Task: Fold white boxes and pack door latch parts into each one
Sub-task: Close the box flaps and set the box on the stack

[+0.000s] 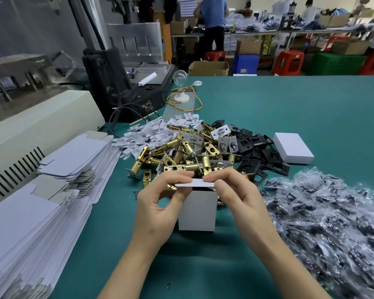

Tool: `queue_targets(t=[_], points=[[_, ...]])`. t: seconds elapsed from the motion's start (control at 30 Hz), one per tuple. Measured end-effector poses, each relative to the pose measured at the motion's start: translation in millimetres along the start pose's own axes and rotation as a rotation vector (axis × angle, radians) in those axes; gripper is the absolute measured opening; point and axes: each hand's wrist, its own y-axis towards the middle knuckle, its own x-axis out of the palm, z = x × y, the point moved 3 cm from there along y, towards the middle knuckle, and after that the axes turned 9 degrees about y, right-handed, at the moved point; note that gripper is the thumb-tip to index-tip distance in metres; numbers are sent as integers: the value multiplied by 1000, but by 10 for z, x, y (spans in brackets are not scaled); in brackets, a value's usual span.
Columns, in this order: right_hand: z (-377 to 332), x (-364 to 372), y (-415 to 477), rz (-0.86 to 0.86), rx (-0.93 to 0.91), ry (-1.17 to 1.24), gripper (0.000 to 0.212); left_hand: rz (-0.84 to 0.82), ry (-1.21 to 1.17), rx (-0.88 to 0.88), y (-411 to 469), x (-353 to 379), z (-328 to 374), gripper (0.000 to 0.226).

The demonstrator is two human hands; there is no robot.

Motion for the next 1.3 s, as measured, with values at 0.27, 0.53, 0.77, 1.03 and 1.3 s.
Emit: queue_targets(t=[0.27,0.53,0.77,1.03,1.3], points=[[21,4,-7,26,-47,-98,18,-6,11,-3,0,11,37,13],[14,16,-8,64,-114,-209,15,2,3,-8,-6,25,4,13],[5,5,-13,49,-168,-194,17,-30,-77,-61,3,23,-37,17],[9,11,-22,52,-170,-200,16,-35,-152,-114,15,23,-47,15],[0,5,-4,14,-215,-202,20,-72,-154,-53,15,10,-51,16]])
